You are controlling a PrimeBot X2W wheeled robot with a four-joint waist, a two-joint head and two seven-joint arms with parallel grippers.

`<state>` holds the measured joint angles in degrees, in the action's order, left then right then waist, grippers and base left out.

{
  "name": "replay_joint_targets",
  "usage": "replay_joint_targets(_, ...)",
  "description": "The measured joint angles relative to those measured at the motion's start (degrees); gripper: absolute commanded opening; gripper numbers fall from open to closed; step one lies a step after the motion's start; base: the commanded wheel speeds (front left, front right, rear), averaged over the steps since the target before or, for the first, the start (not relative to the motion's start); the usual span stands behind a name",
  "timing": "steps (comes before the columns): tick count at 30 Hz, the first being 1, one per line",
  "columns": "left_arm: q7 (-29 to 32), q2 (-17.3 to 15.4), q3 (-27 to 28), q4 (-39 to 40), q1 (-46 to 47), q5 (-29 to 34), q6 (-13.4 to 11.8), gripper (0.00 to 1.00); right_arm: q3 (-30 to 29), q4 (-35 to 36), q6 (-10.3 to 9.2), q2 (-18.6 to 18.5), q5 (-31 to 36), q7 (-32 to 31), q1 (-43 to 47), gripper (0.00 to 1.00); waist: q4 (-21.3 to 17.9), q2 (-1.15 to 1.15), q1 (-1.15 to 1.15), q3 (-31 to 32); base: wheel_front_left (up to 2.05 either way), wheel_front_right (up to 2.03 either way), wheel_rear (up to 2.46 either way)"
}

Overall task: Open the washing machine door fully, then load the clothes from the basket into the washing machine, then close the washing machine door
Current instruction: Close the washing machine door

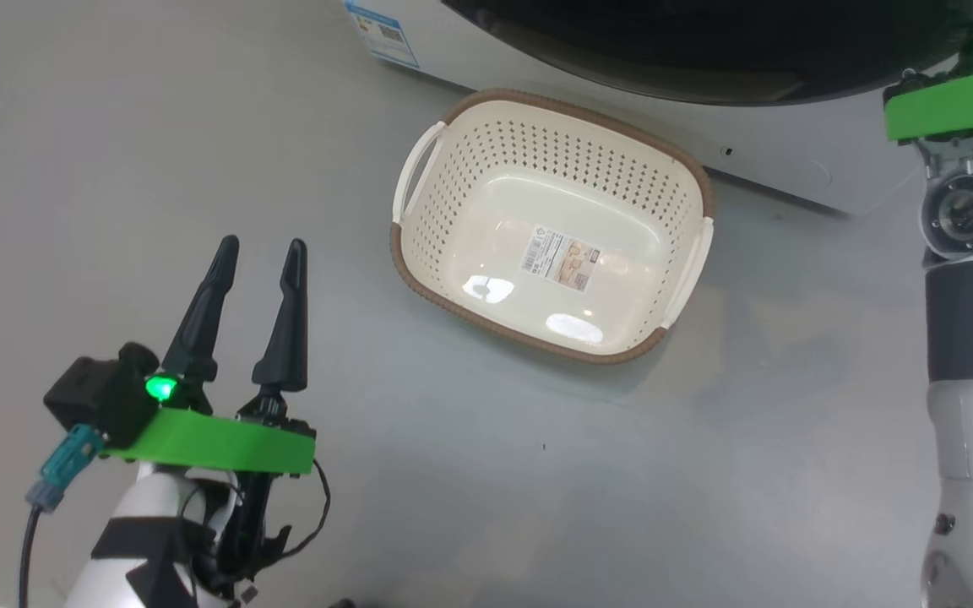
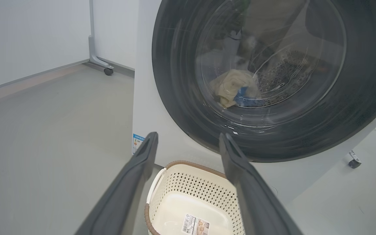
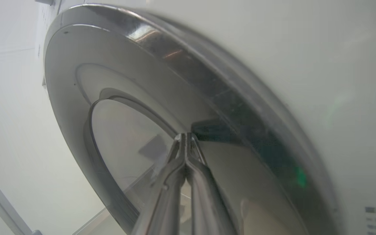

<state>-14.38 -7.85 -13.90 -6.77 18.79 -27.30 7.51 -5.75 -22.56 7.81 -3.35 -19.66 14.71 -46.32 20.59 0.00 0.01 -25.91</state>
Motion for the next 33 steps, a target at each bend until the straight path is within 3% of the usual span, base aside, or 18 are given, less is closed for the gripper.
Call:
replay_joint_targets(1, -0.01, -0.02, 0.03, -0.29, -0.05, 0.00, 0.00, 1.00, 0.41, 0.00, -0.12, -0.01, -0.11, 0.00, 0.31, 0.04, -0.21, 0.00, 0.00, 0.41, 0.00, 0.00, 0.00)
replay_joint_targets(2, -0.02, -0.07, 0.12, -0.60, -0.10, 0.00, 0.00, 1.00, 0.89, -0.01, -0.12, -0.08, -0.29, 0.00, 0.66, 0.16, -0.46, 0.00, 0.00, 0.85, 0.00, 0.00, 0.00)
replay_joint_targets(3, -0.07, -0.10, 0.22, -0.81, -0.22, 0.00, 0.00, 1.00, 1.44, 0.04, -0.12, -0.14, -0.52, 0.00, 1.21, 0.38, -0.72, 0.00, 0.00, 1.29, 0.00, 0.00, 0.00)
replay_joint_targets(7, -0.08, -0.37, 0.69, -1.81, -0.95, 0.00, 0.00, 1.00, 2.59, 0.25, -0.14, -0.15, -1.48, 0.00, 5.46, 0.77, -1.89, 0.00, 0.00, 3.37, 0.00, 0.00, 0.00)
replay_joint_targets(9, -0.08, -0.69, 0.96, -2.45, -1.74, 0.00, 0.00, 1.00, 3.05, 0.21, -0.15, -0.16, -1.64, 0.00, 7.79, 0.89, -2.57, 0.00, 0.00, 4.43, 0.00, 0.00, 0.00)
replay_joint_targets(12, -0.08, -1.42, 1.37, -3.33, -2.97, -0.01, 0.00, 1.00, 4.34, 0.24, -0.15, -0.12, -2.03, 0.00, 10.36, 0.99, -3.72, 0.00, 0.00, 6.03, 0.00, 0.00, 0.00)
replay_joint_targets(33, -0.08, -5.58, 3.52, -6.42, -8.40, -0.59, 0.00, 1.00, 5.11, 0.92, -0.15, 0.03, -2.58, 0.00, 25.08, 1.00, -12.98, 0.00, -0.01, 15.45, 0.00, 0.00, 0.00)
